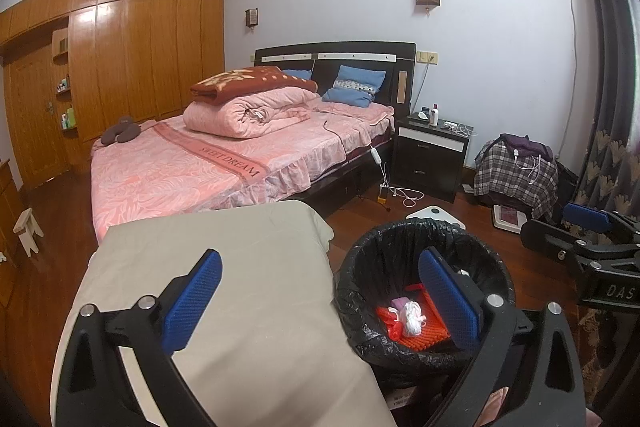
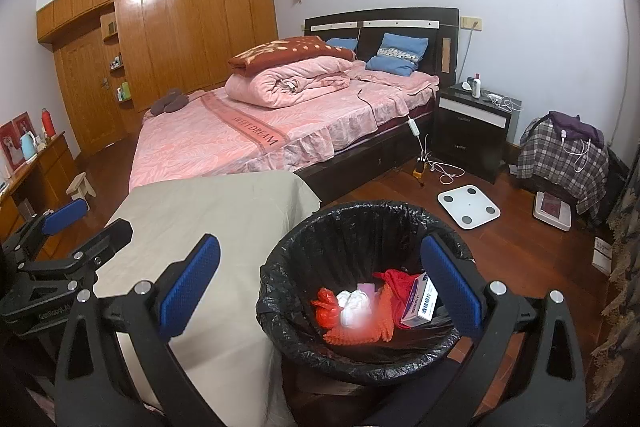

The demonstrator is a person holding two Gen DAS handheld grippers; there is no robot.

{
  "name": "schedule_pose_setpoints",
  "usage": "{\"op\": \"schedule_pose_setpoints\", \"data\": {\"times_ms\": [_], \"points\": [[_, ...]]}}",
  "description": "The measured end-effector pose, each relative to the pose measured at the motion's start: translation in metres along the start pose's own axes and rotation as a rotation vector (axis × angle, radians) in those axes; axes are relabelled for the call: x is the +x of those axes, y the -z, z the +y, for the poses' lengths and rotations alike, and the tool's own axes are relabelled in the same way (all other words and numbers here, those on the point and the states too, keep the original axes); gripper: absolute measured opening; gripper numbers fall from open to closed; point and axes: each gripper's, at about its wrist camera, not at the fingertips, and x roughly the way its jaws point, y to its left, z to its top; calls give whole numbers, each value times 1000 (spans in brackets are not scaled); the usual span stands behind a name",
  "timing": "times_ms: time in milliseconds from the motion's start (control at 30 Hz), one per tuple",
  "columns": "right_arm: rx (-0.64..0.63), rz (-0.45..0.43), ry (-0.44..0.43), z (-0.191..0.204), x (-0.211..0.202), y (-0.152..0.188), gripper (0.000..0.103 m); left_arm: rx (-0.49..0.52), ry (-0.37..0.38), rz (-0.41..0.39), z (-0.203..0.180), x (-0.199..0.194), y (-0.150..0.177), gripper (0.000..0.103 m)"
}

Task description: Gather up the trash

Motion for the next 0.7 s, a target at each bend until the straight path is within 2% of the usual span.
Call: {"op": "schedule_pose_setpoints", "data": {"times_ms": [700], "points": [[1,2,-3,3,2,1,98,0,0,0,0,0,-1,97]]}}
